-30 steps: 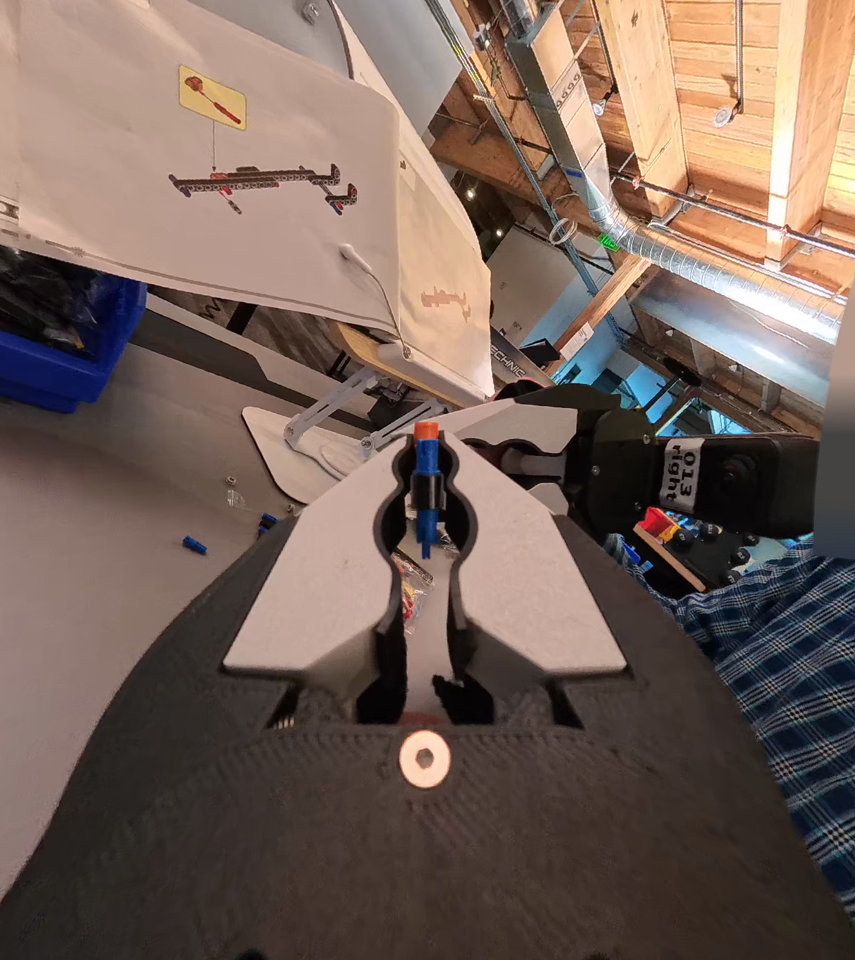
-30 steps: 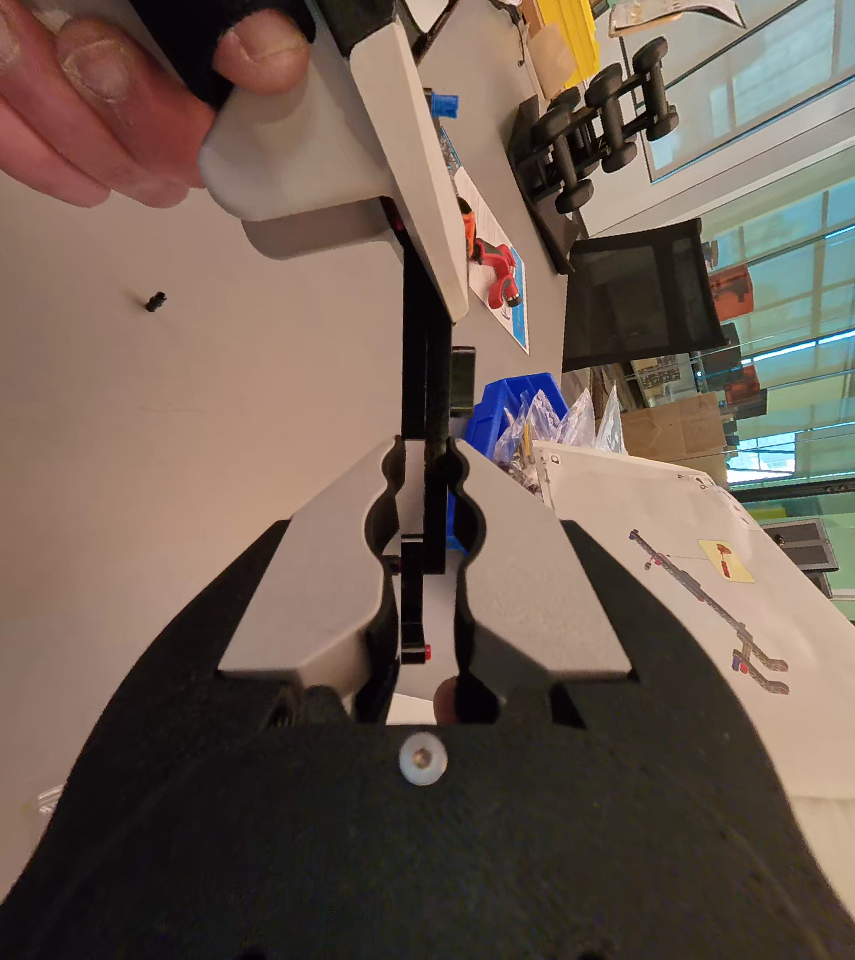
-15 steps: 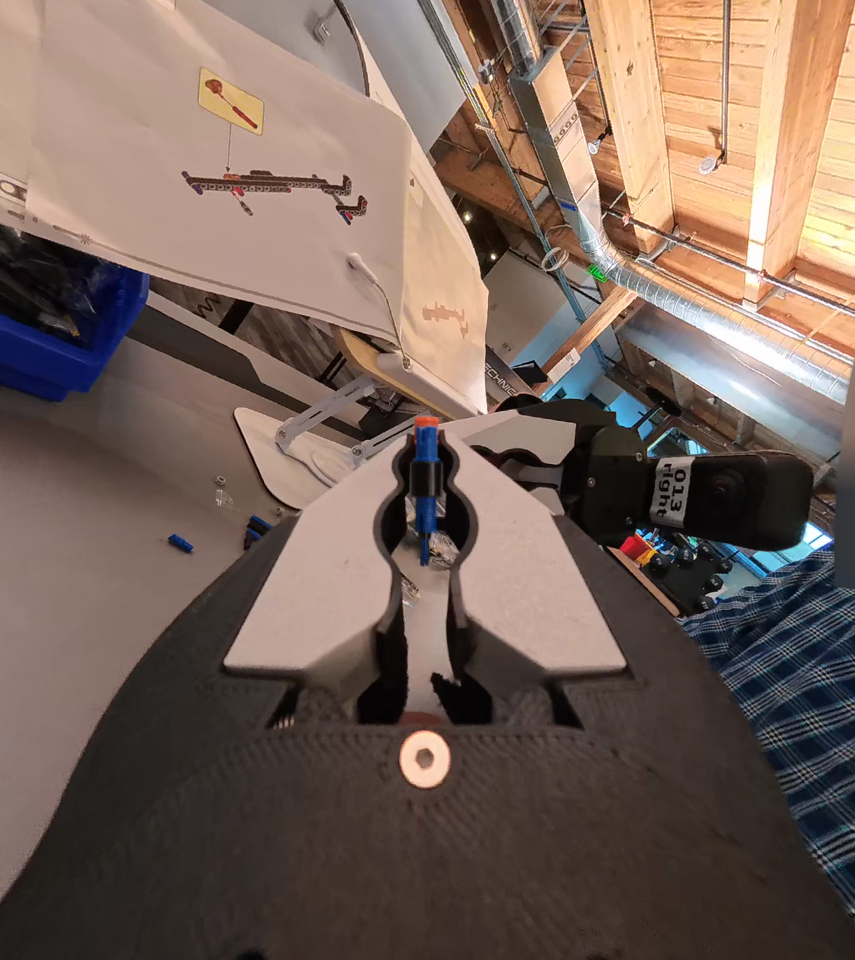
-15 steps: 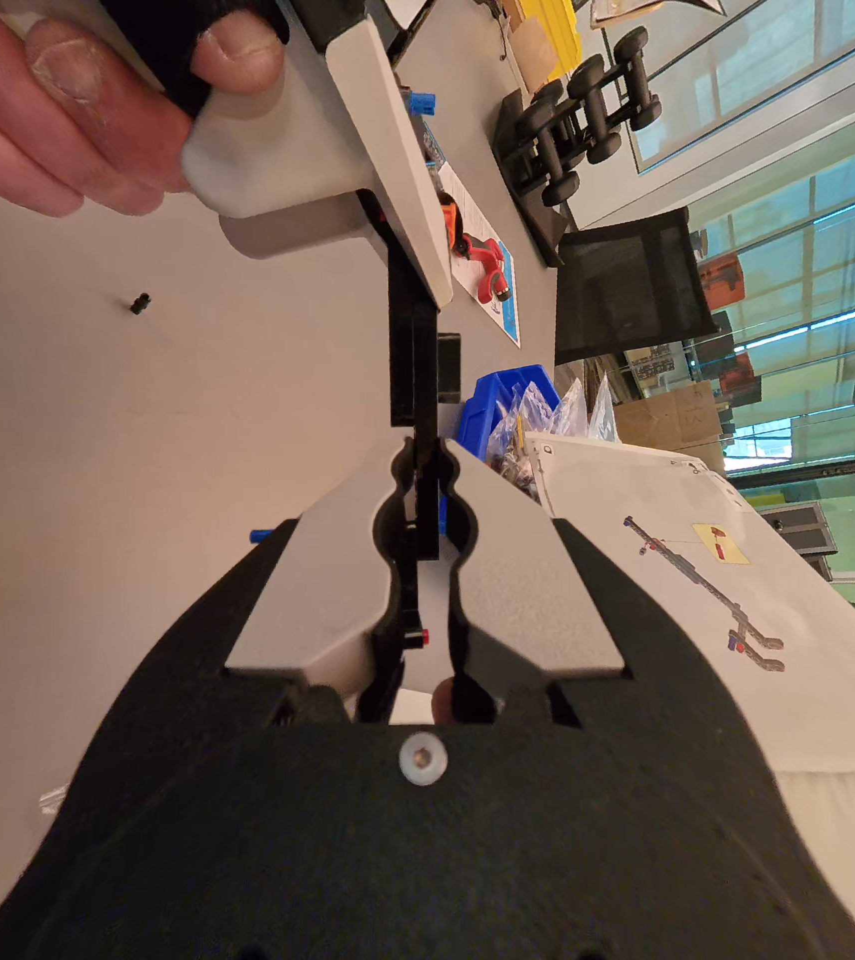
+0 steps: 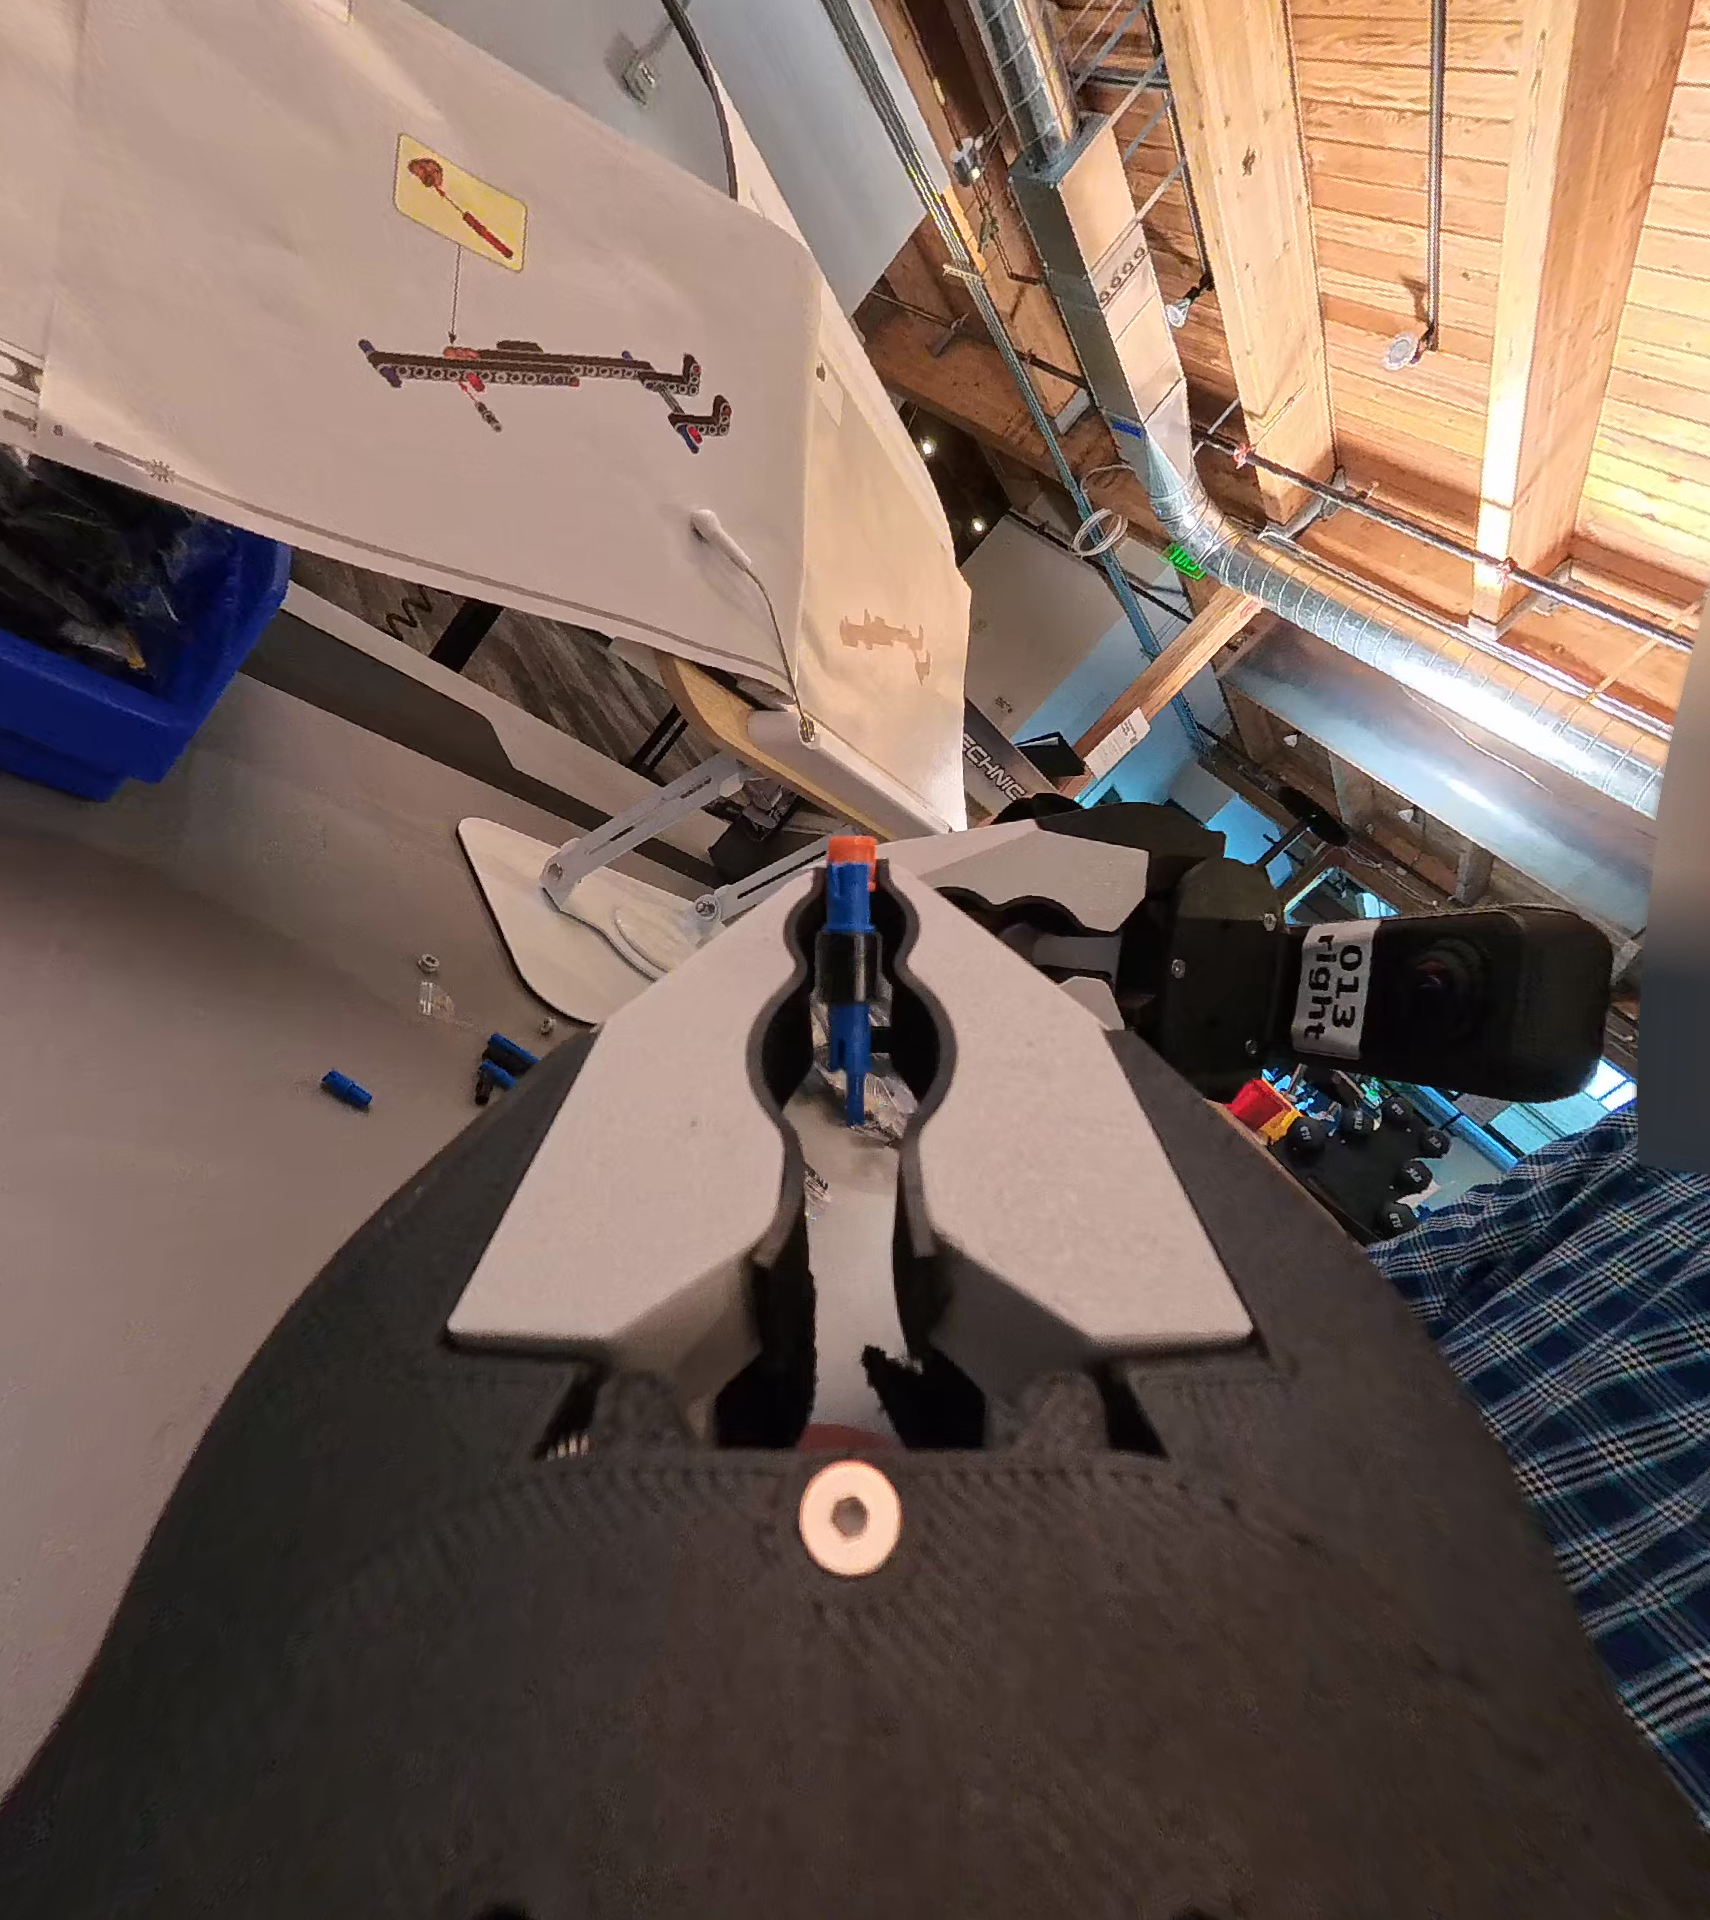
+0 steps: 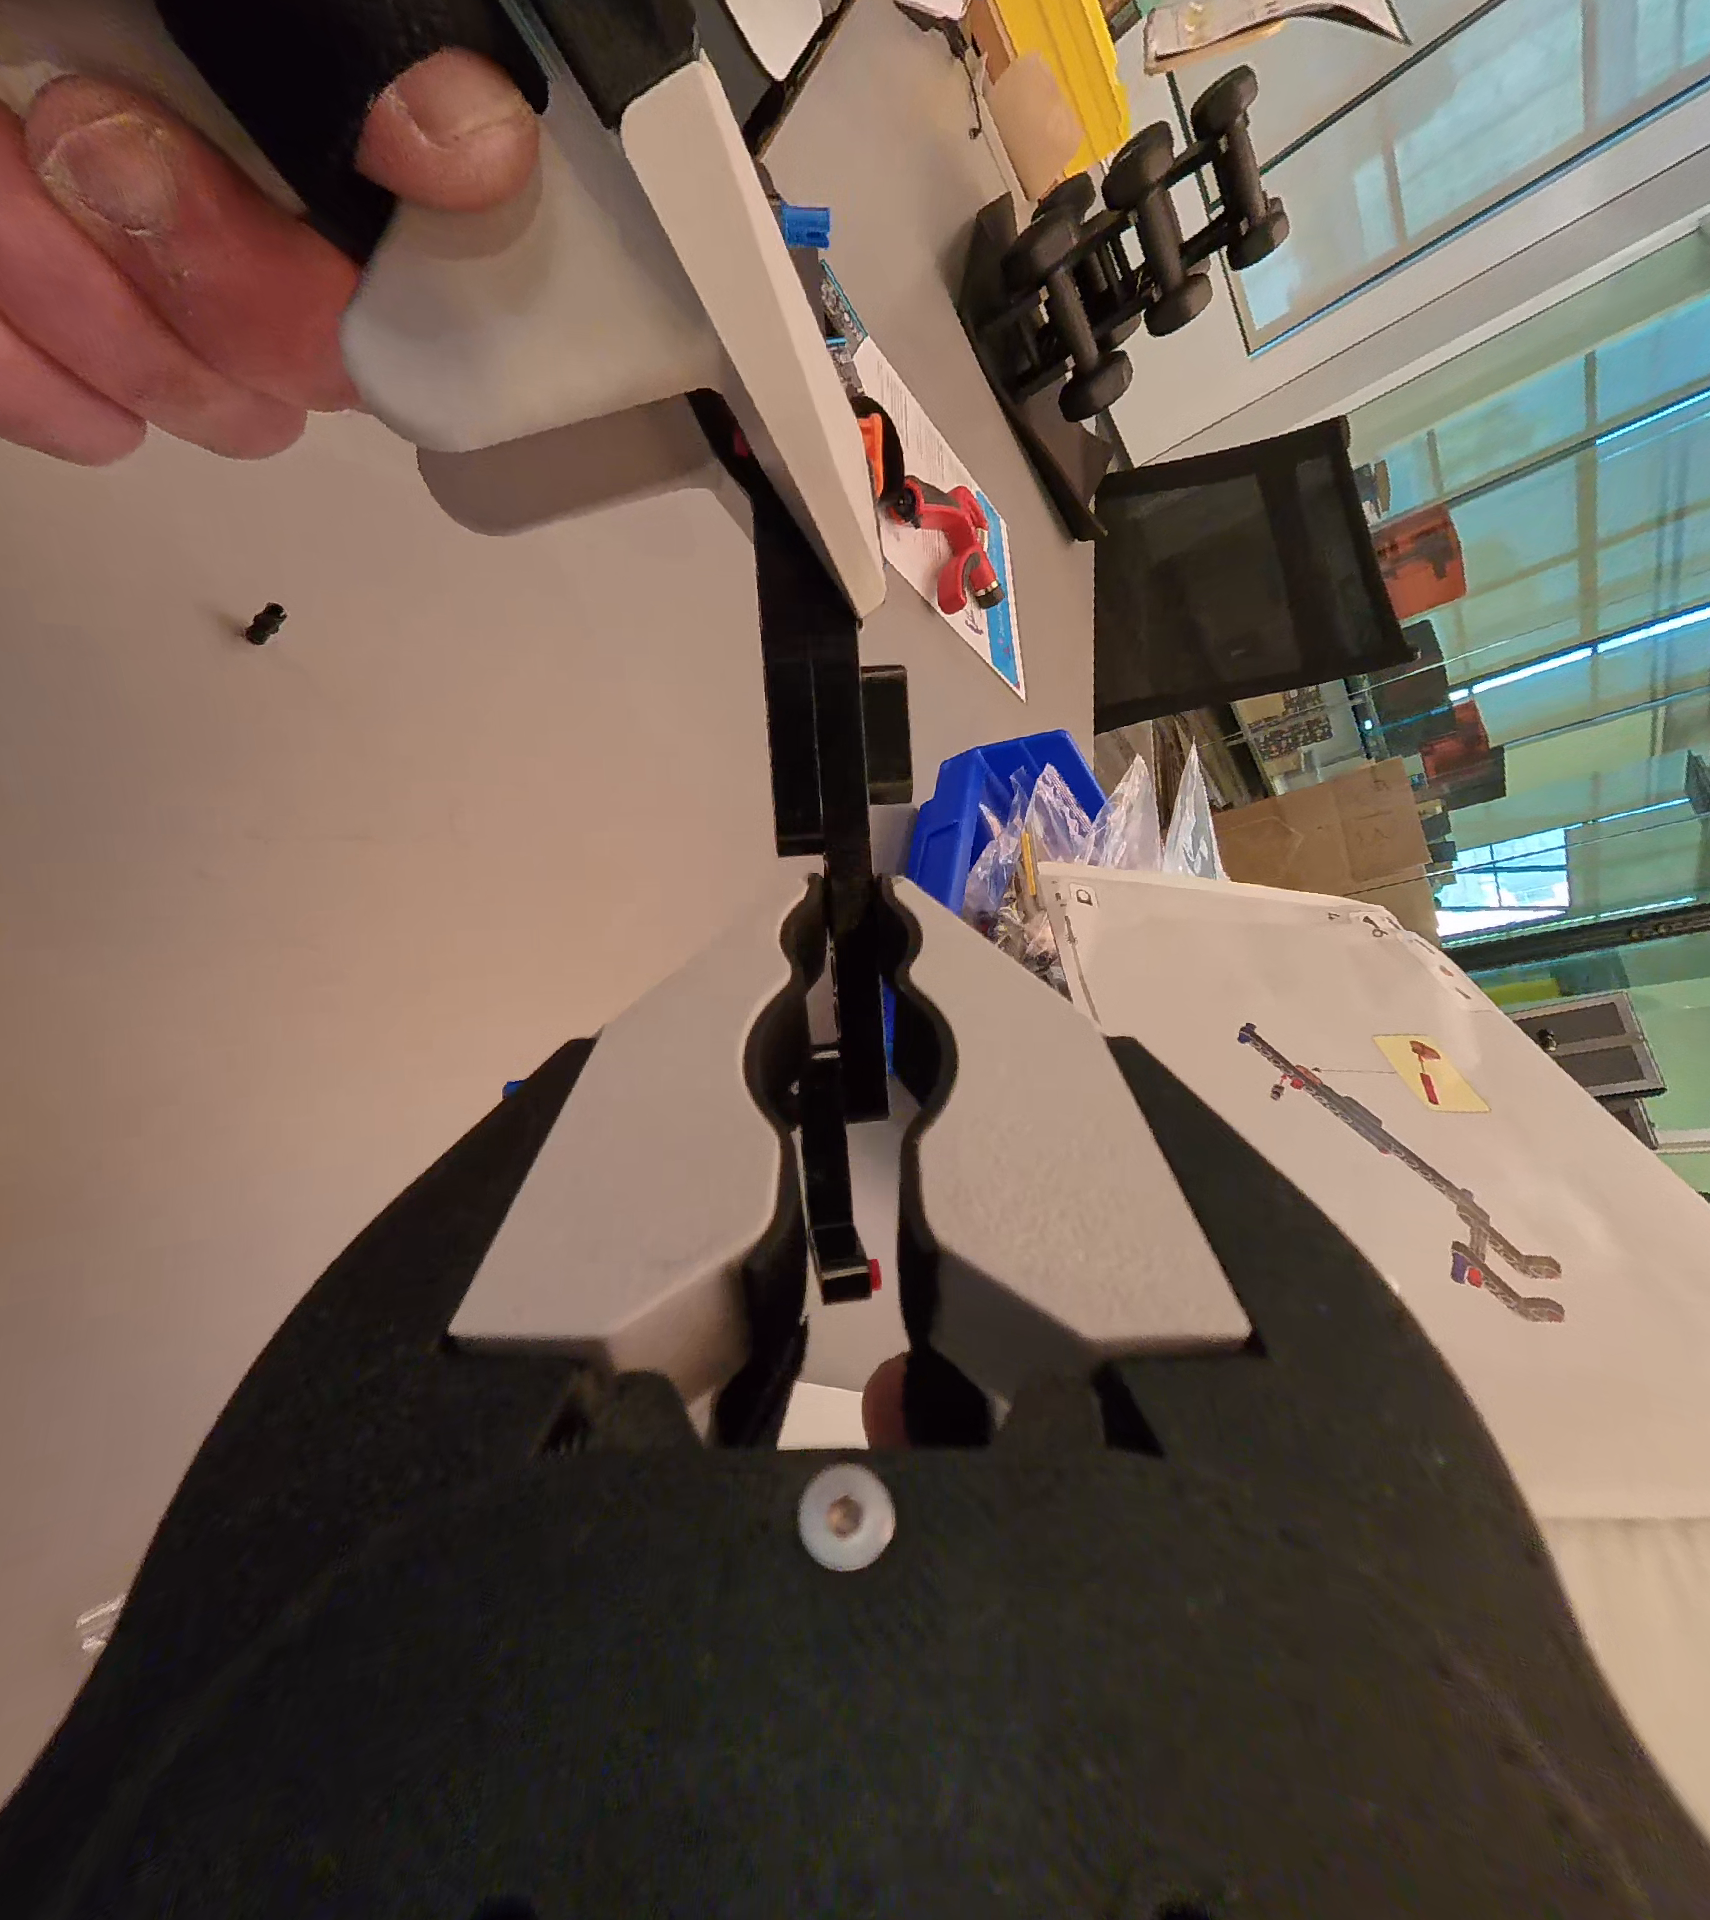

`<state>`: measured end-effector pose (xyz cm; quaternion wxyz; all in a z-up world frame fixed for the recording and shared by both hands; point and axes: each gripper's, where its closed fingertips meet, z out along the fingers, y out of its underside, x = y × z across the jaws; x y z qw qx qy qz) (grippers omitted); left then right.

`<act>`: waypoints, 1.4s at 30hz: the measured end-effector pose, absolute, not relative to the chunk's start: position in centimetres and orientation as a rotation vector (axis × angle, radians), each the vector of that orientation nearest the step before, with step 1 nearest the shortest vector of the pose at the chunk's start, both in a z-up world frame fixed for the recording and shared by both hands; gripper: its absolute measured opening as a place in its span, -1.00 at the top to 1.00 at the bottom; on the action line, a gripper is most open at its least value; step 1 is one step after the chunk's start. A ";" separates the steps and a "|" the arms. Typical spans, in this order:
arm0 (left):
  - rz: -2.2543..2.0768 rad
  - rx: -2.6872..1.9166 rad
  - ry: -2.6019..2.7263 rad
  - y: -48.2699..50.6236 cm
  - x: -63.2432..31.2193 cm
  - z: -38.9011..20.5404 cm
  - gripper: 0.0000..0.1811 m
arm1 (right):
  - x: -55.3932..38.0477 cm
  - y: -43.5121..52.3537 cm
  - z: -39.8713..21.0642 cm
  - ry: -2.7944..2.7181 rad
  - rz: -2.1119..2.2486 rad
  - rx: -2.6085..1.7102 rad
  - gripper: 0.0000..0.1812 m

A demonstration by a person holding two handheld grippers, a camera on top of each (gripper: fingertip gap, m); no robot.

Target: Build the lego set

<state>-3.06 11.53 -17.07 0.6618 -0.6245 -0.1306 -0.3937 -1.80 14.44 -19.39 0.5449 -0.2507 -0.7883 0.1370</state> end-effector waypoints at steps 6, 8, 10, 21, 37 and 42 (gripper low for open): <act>-0.893 -1.422 -0.293 11.6 -2.9 -17.3 0.93 | -1.6 14.5 -19.7 -1.874 0.324 -0.604 0.95; -0.893 -1.422 -0.291 11.7 -2.9 -17.3 0.94 | -1.6 14.5 -19.7 -1.873 0.326 -0.606 0.95; -0.895 -1.421 -0.292 11.7 -2.8 -17.3 0.94 | -1.6 14.5 -19.7 -1.872 0.327 -0.606 0.95; -0.893 -1.406 -0.310 11.7 -3.1 -17.2 0.94 | -1.7 14.5 -19.5 -1.858 0.334 -0.602 0.94; -0.898 -1.347 -0.413 11.7 -4.7 -17.3 0.94 | -1.5 14.2 -18.5 -1.810 0.362 -0.600 0.74; -0.893 -1.344 -0.420 11.7 -4.9 -17.4 0.94 | -1.2 14.0 -18.2 -1.796 0.391 -0.602 0.72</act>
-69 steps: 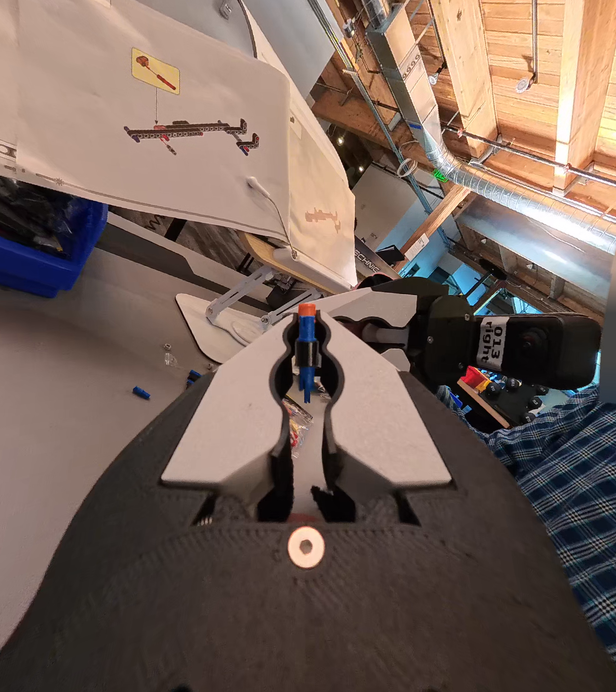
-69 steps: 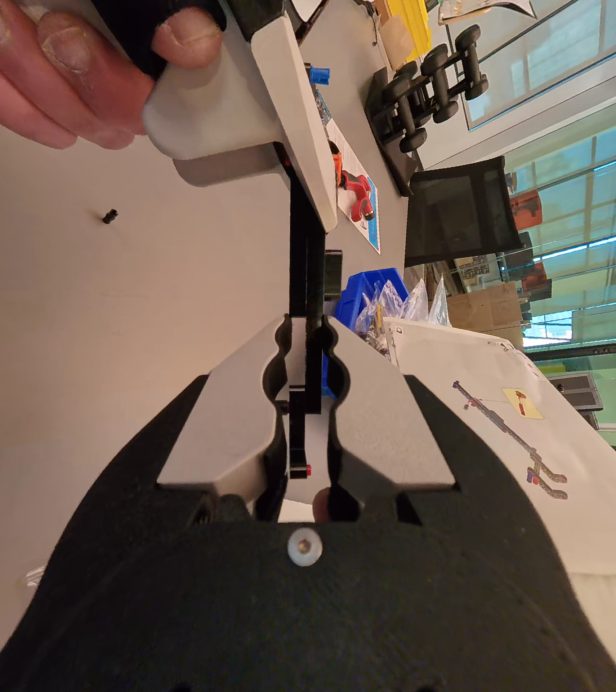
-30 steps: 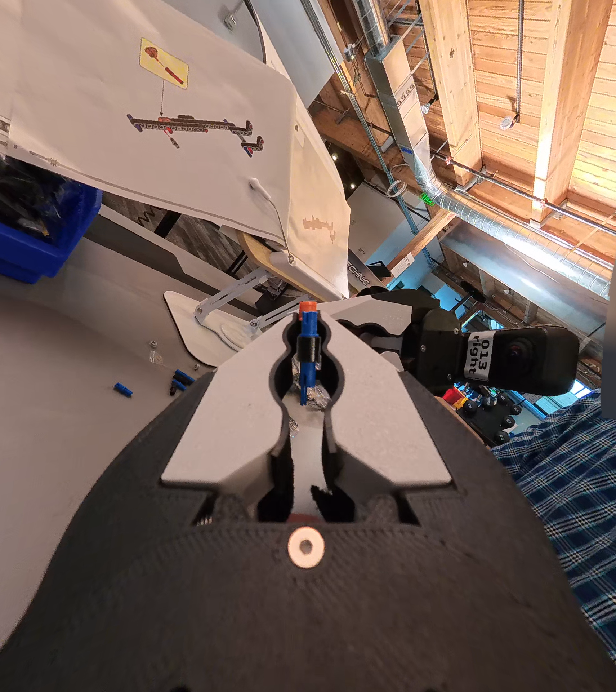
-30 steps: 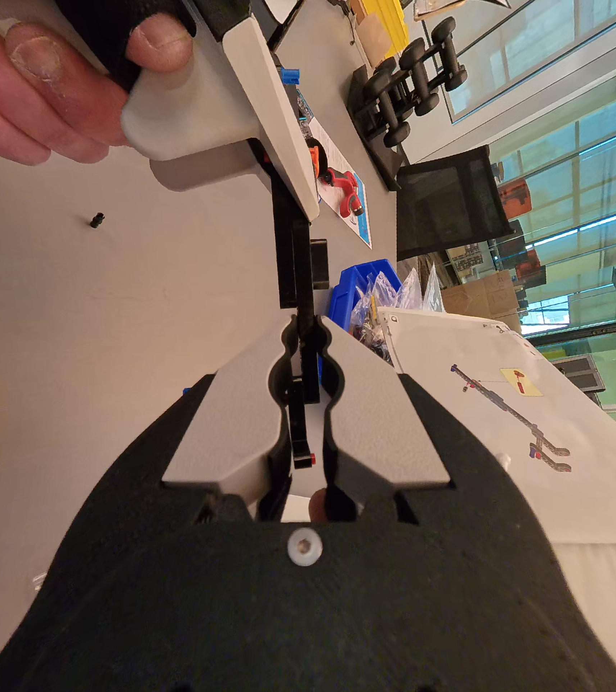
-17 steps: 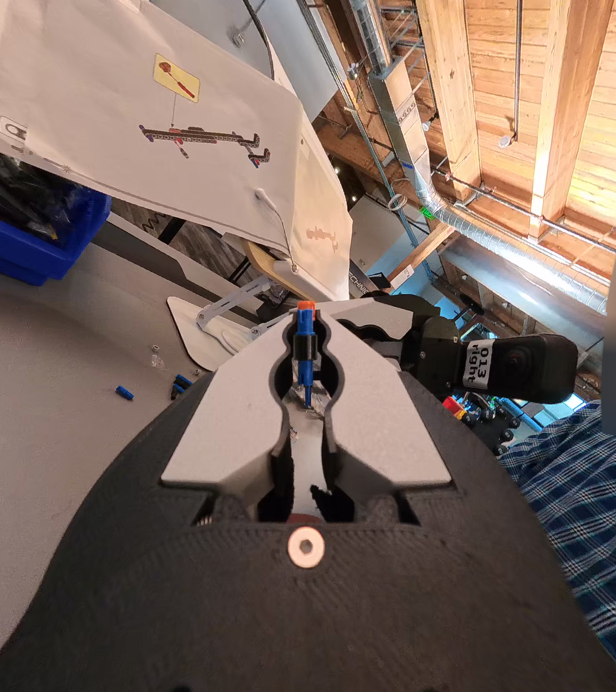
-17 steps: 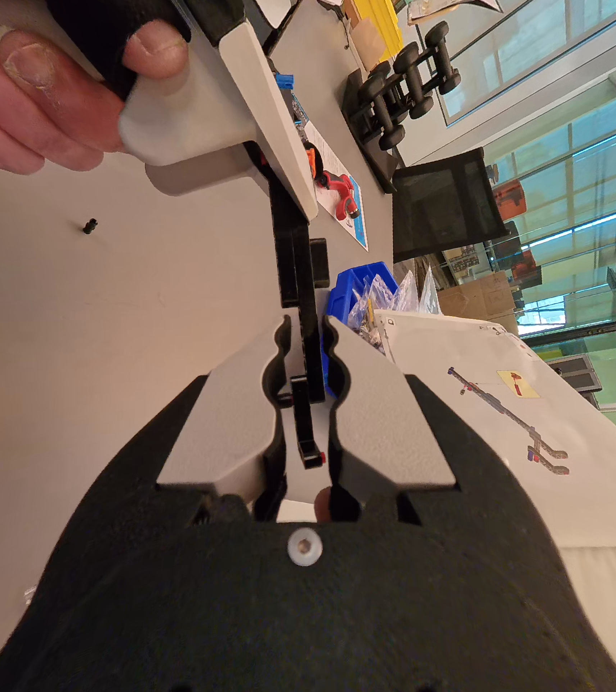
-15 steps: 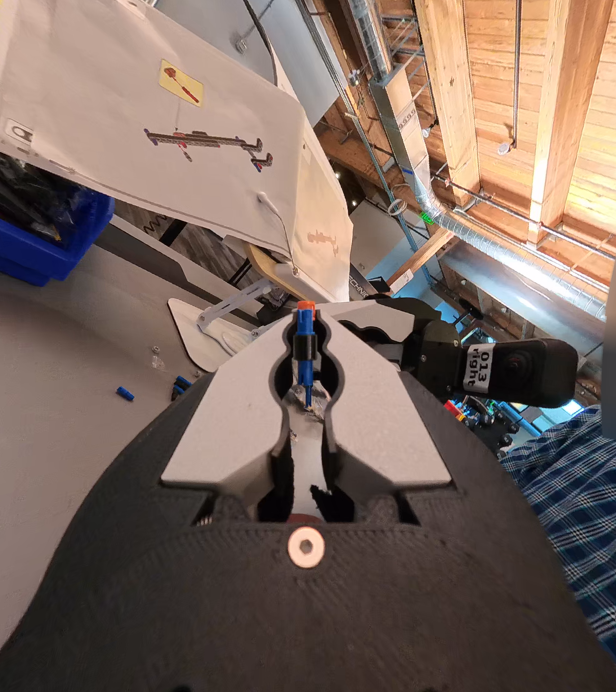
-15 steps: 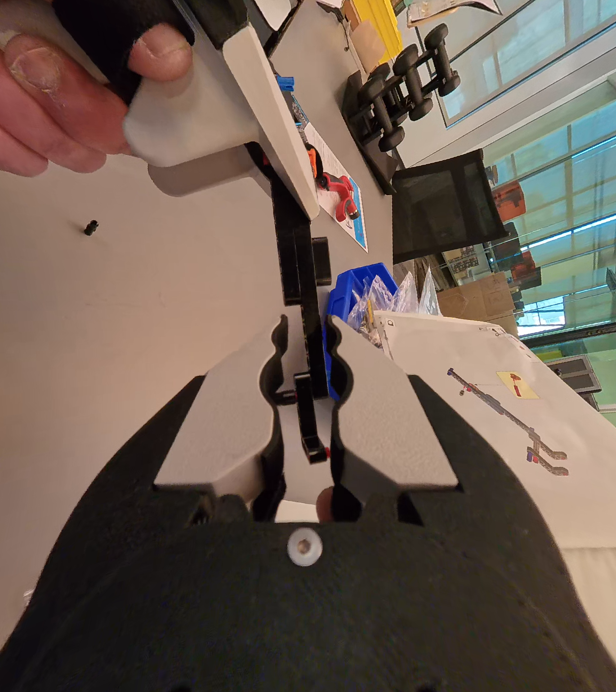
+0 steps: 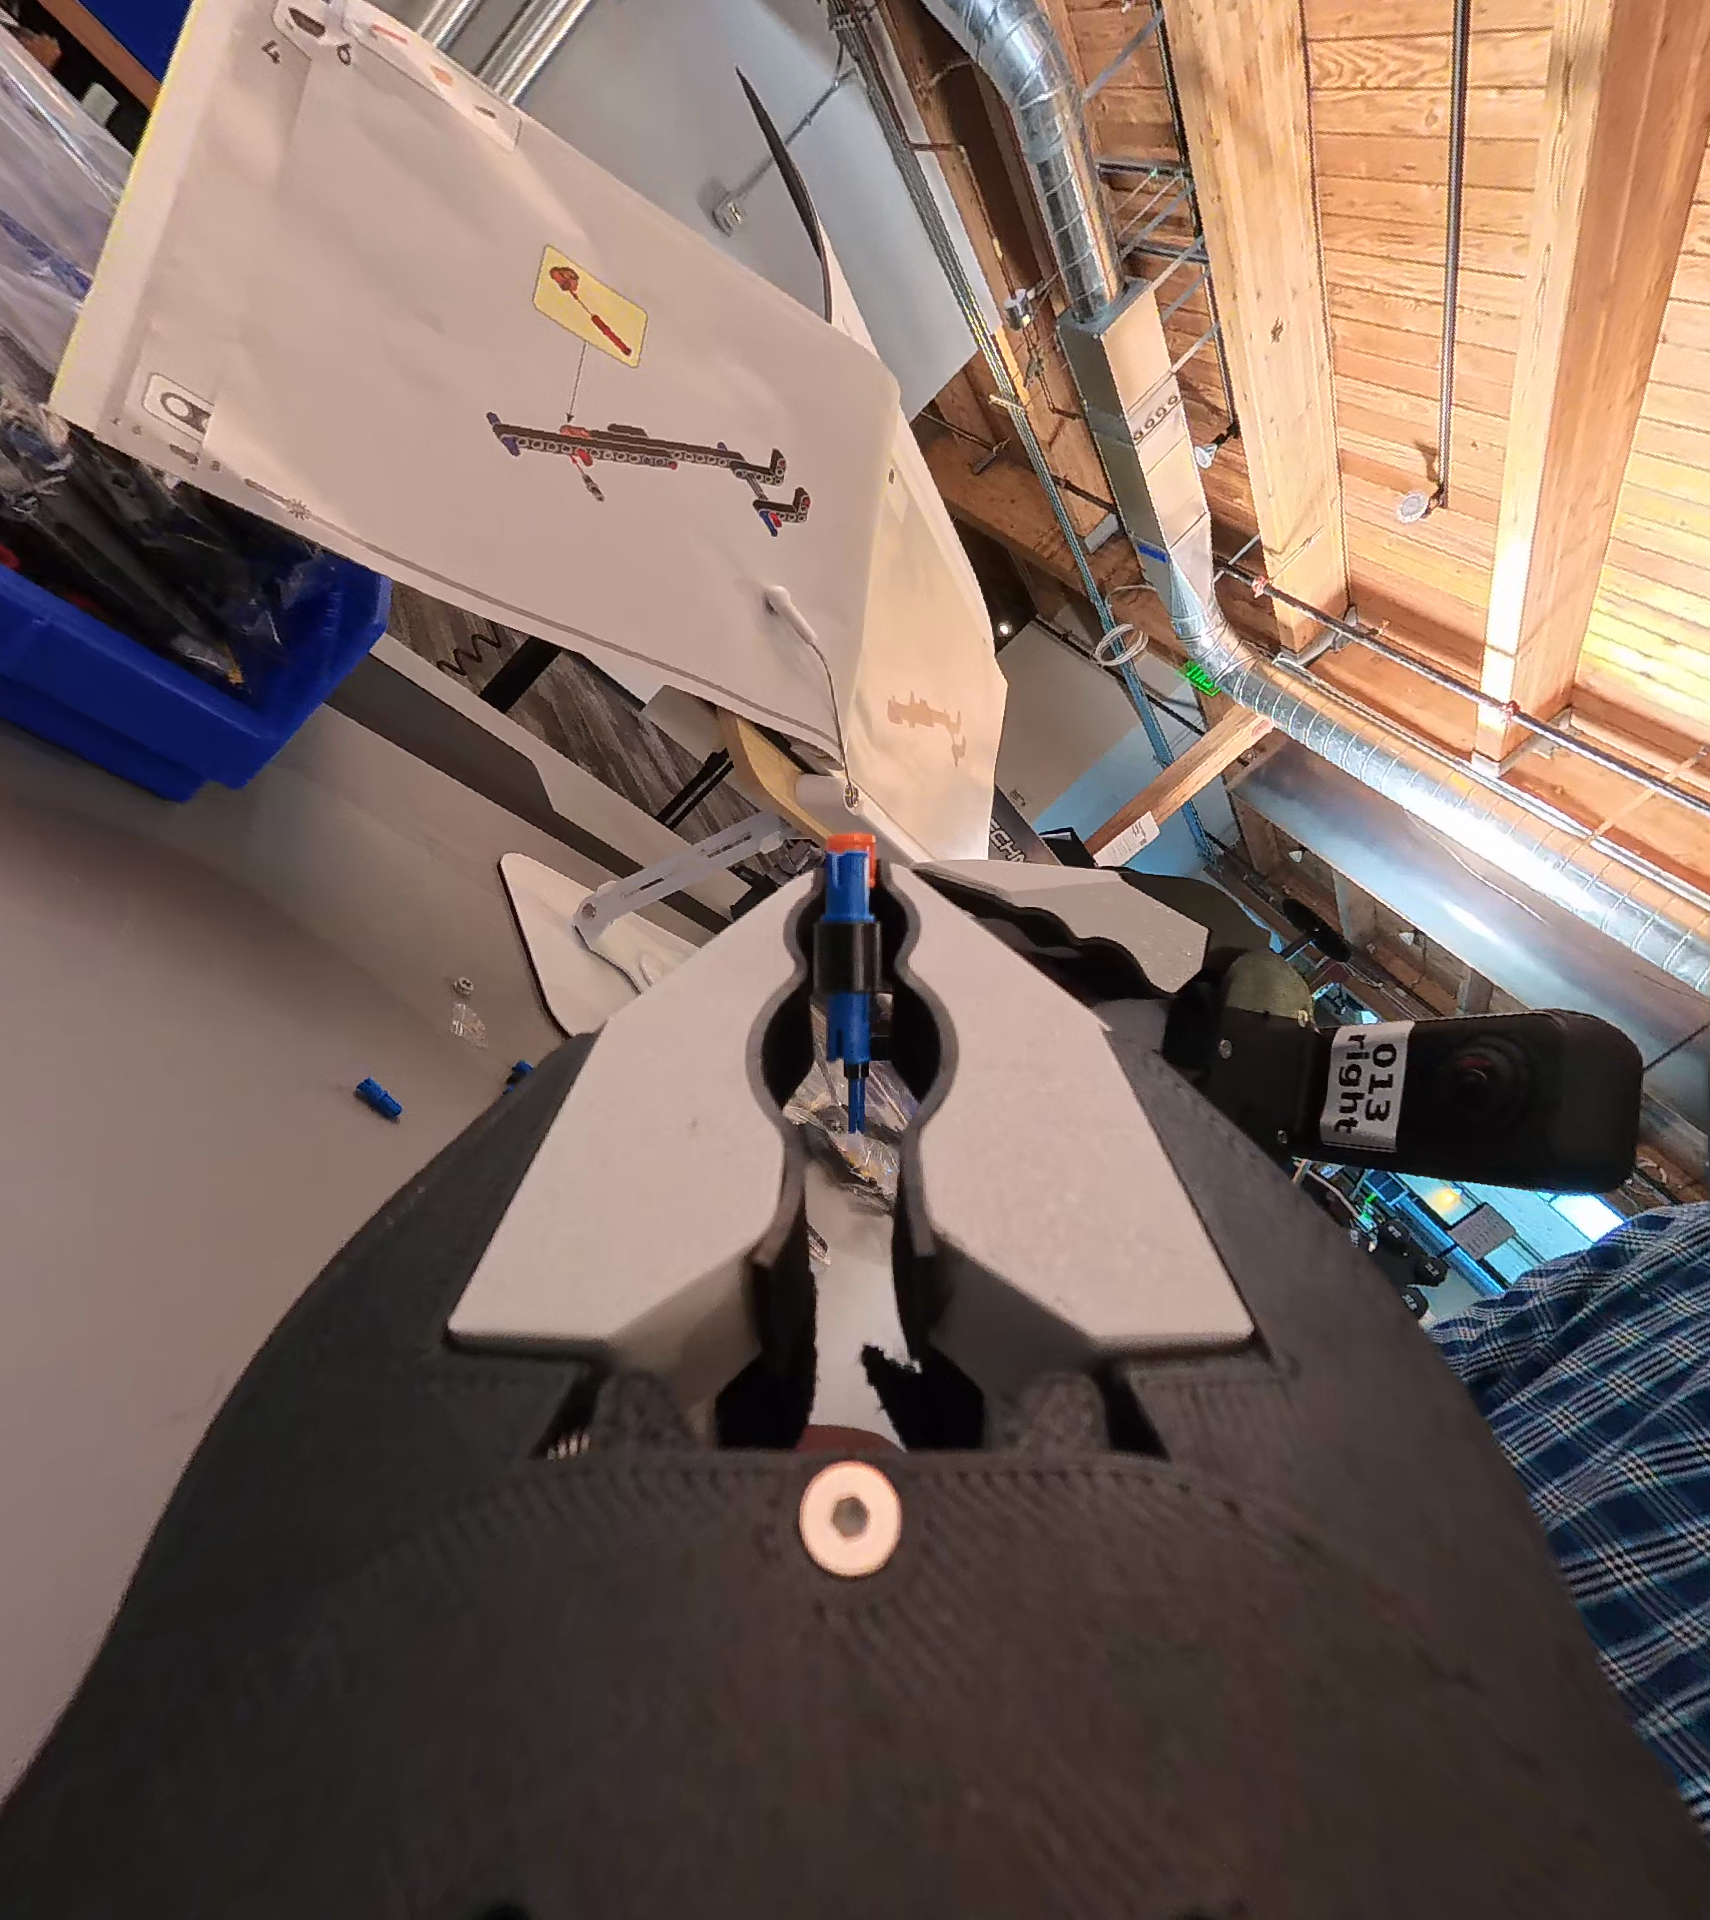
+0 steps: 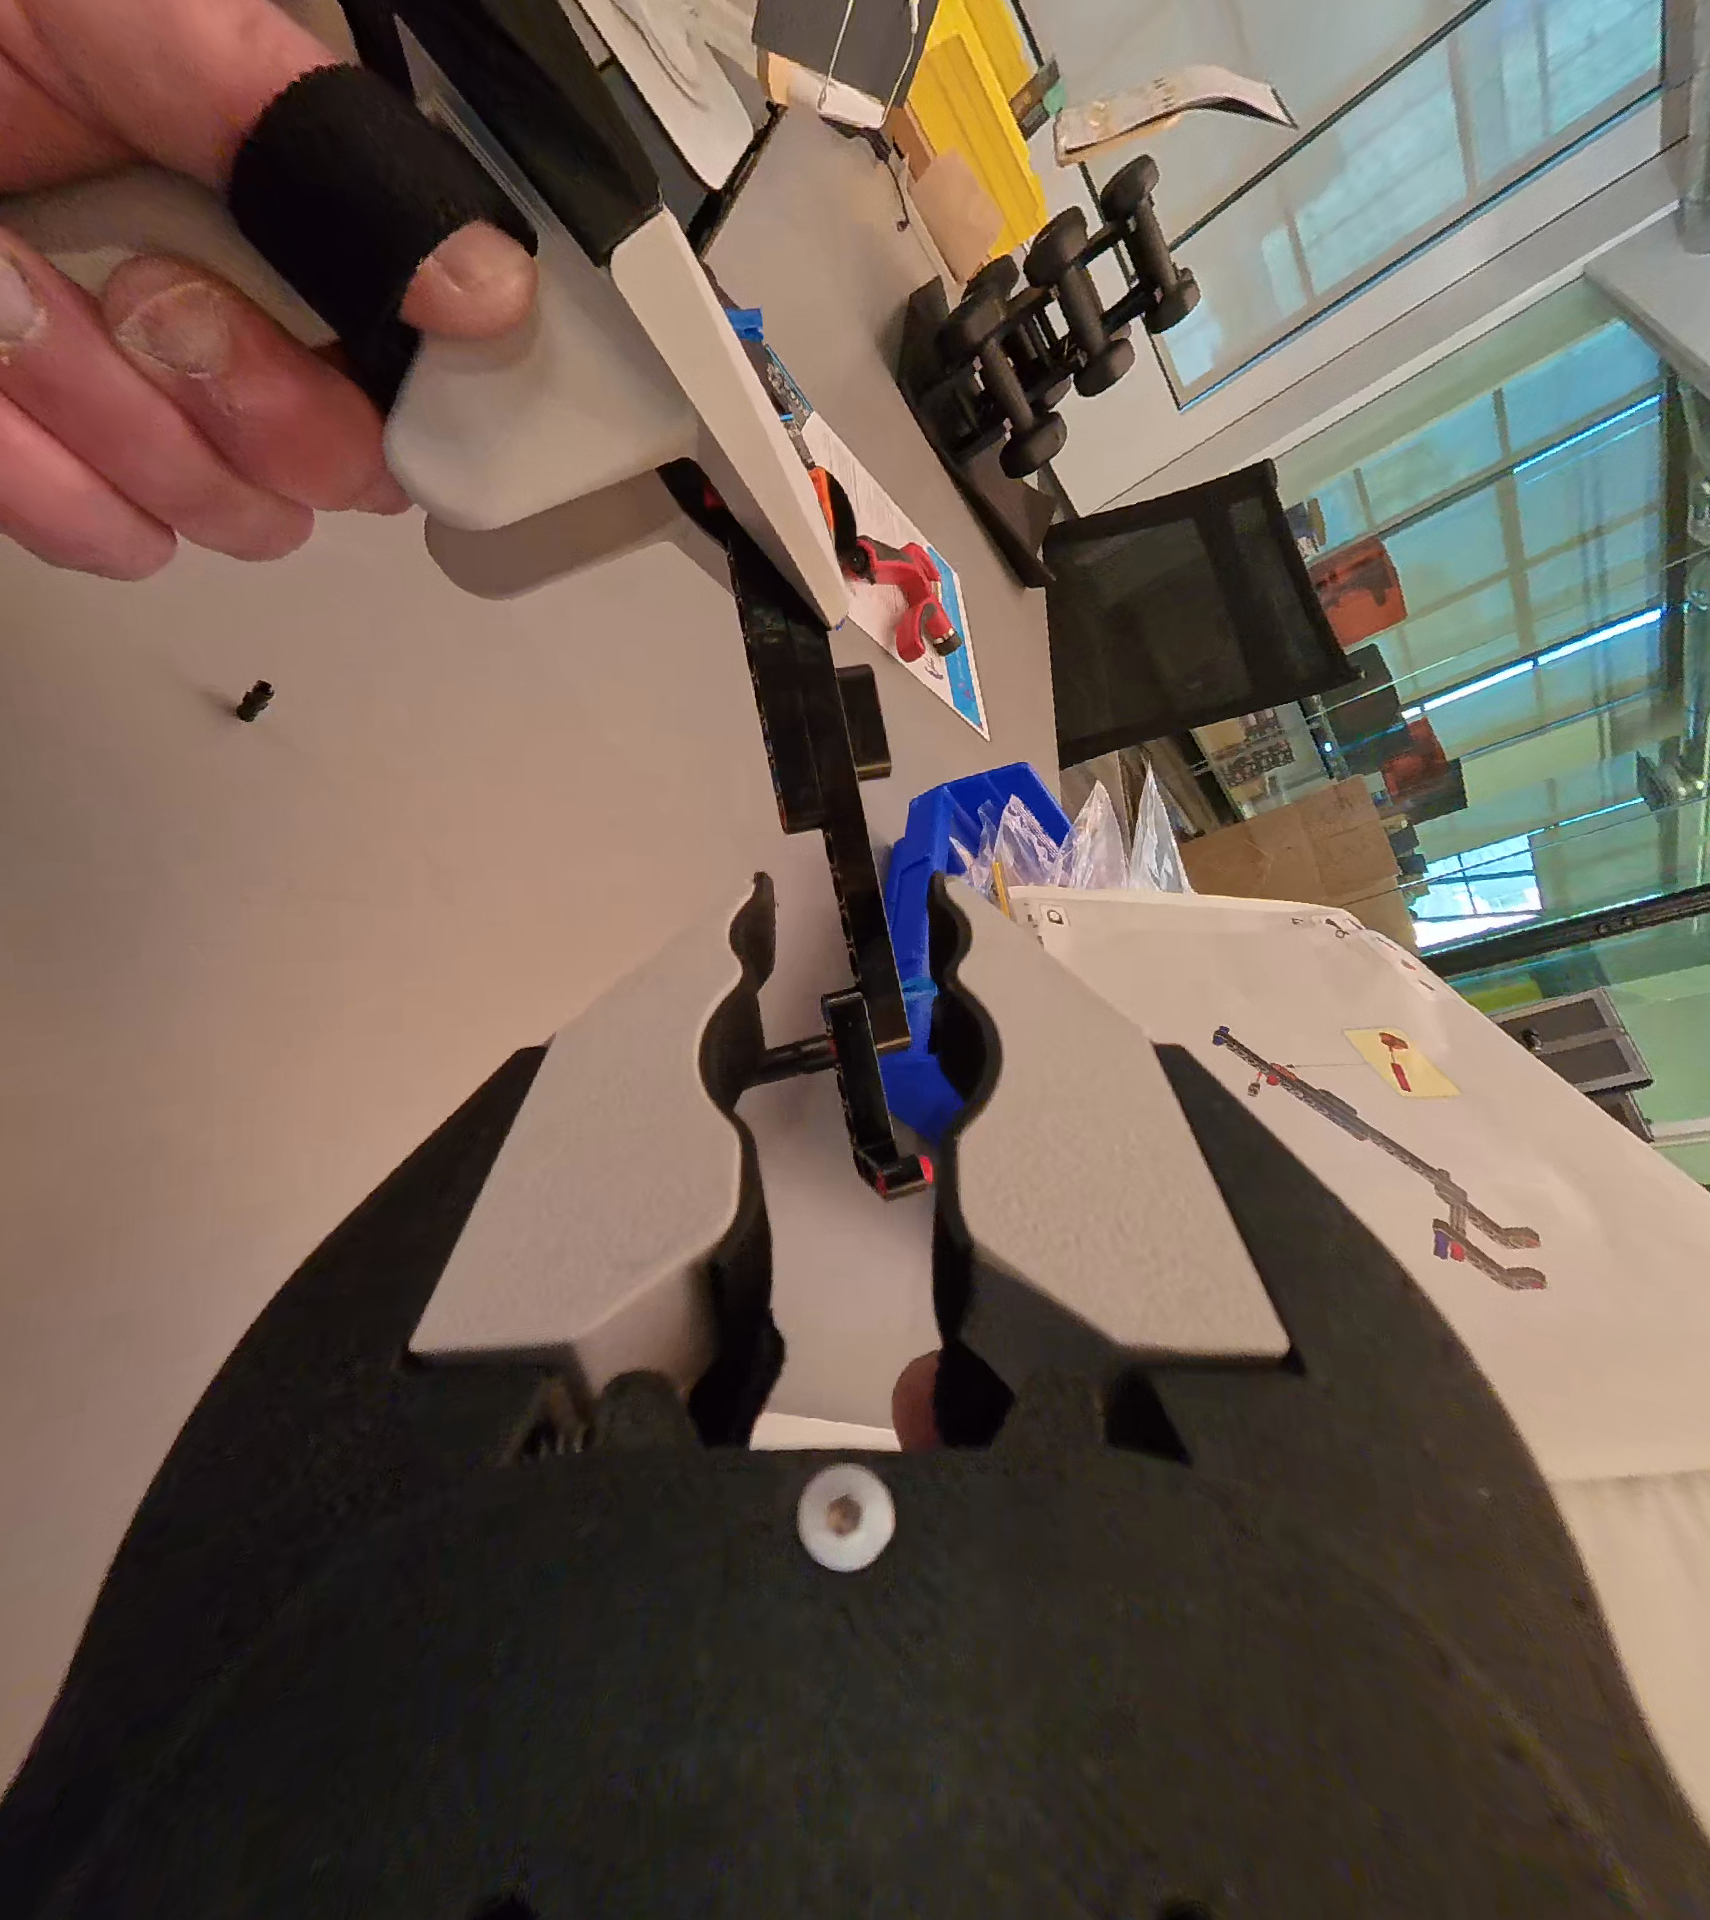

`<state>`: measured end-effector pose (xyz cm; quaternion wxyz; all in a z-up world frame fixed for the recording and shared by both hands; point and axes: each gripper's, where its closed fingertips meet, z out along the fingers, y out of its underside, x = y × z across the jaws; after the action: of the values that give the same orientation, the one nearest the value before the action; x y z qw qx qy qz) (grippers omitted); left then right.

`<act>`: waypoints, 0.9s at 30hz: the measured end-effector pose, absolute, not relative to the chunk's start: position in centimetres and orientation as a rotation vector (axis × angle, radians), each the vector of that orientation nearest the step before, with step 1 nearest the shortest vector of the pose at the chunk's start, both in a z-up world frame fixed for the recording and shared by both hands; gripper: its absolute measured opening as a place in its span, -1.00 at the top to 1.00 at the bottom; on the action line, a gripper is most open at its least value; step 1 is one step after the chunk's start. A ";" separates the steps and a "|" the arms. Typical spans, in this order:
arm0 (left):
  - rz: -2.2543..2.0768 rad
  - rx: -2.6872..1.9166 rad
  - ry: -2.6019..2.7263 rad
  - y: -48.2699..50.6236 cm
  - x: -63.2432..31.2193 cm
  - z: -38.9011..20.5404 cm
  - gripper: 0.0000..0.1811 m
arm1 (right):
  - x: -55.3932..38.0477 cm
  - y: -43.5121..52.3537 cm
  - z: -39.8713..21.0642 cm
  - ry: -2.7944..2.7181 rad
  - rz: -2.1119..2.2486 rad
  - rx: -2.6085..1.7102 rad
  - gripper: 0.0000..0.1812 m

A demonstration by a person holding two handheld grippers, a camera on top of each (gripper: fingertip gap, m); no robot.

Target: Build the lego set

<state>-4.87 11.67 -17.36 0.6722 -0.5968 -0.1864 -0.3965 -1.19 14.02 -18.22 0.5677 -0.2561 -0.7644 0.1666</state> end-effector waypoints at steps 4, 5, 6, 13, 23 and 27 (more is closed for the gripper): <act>-0.891 -1.344 -0.425 11.7 -4.9 -17.4 0.94 | -1.1 14.2 -18.1 -1.792 0.400 -0.612 0.72; -0.892 -1.344 -0.425 11.8 -4.9 -17.5 0.94 | -1.1 14.2 -18.0 -1.791 0.404 -0.613 0.73; -0.891 -1.345 -0.424 11.8 -4.8 -17.5 0.94 | -1.1 14.1 -17.9 -1.791 0.407 -0.615 0.74; -0.888 -1.344 -0.426 11.8 -4.8 -17.5 0.95 | -1.2 13.4 -18.2 -1.821 0.431 -0.616 0.71; -0.903 -1.338 -0.428 11.8 -4.6 -17.4 0.94 | -1.8 13.6 -19.0 -1.847 0.385 -0.632 0.69; -0.920 -1.346 -0.420 11.9 -4.3 -17.4 0.94 | -2.1 14.0 -19.4 -1.851 0.349 -0.639 0.73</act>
<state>-4.26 11.86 -17.39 0.6662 -0.5963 -0.1859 -0.4074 -2.07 14.04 -19.36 0.5448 -0.2696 -0.7803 0.1471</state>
